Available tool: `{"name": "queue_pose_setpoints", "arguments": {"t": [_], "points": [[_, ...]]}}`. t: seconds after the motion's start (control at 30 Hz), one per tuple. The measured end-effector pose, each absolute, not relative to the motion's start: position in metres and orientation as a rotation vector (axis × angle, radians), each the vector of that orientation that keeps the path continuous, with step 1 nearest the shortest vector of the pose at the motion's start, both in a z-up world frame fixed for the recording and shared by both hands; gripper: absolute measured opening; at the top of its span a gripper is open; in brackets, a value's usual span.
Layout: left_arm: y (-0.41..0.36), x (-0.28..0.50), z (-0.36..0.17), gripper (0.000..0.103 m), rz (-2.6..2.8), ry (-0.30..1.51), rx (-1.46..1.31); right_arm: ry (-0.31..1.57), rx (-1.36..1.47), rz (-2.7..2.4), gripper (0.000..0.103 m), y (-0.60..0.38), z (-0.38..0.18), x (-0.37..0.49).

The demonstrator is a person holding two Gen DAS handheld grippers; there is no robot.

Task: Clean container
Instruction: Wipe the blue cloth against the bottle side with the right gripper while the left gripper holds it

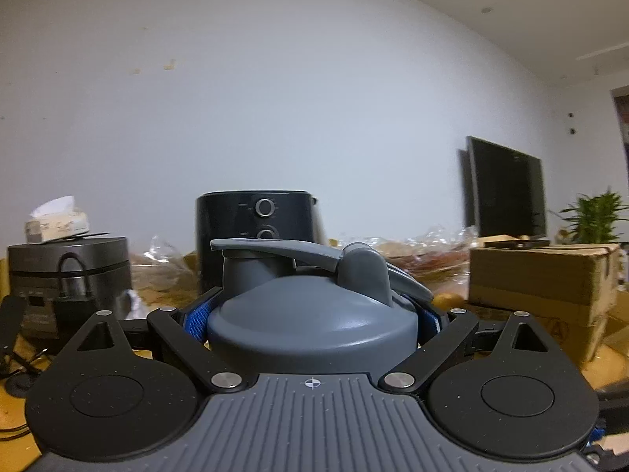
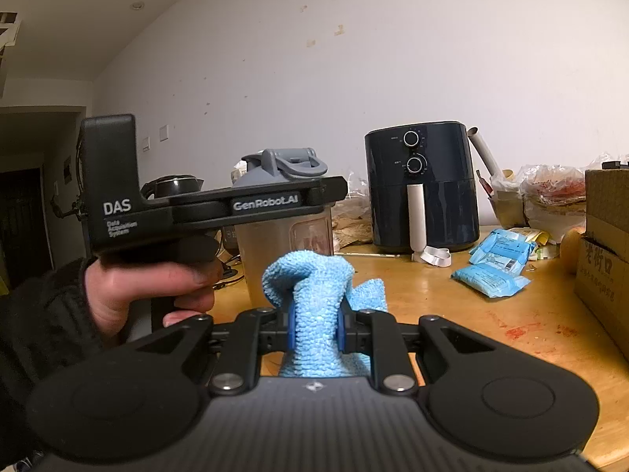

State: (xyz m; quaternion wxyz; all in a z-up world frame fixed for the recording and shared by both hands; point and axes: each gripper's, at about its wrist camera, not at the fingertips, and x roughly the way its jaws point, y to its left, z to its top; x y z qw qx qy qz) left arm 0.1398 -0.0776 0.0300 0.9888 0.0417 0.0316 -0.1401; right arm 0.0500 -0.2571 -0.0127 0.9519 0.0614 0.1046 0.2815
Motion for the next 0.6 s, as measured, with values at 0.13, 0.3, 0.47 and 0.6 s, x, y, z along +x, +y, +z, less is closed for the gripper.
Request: {"name": "queue_pose_setpoints", "arguments": {"t": [0.13, 0.3, 0.47, 0.6], "points": [[-0.073, 0.142, 0.03, 0.095, -0.328, 0.072, 0.083, 0.212, 0.126, 0.572, 0.016, -0.257, -0.013, 0.05], [-0.064, 0.145, 0.031, 0.095, -0.41, 0.075, 0.083, 0.213, 0.124, 0.575, 0.016, -0.257, -0.013, 0.051], [-0.058, 0.149, 0.031, 0.095, -0.465, 0.083, 0.089, 0.21, 0.115, 0.585, 0.013, -0.256, -0.014, 0.051], [-0.054, 0.153, 0.033, 0.095, -0.507, 0.1, 0.096, 0.206, 0.107, 0.586, 0.013, -0.255, -0.014, 0.052]]}}
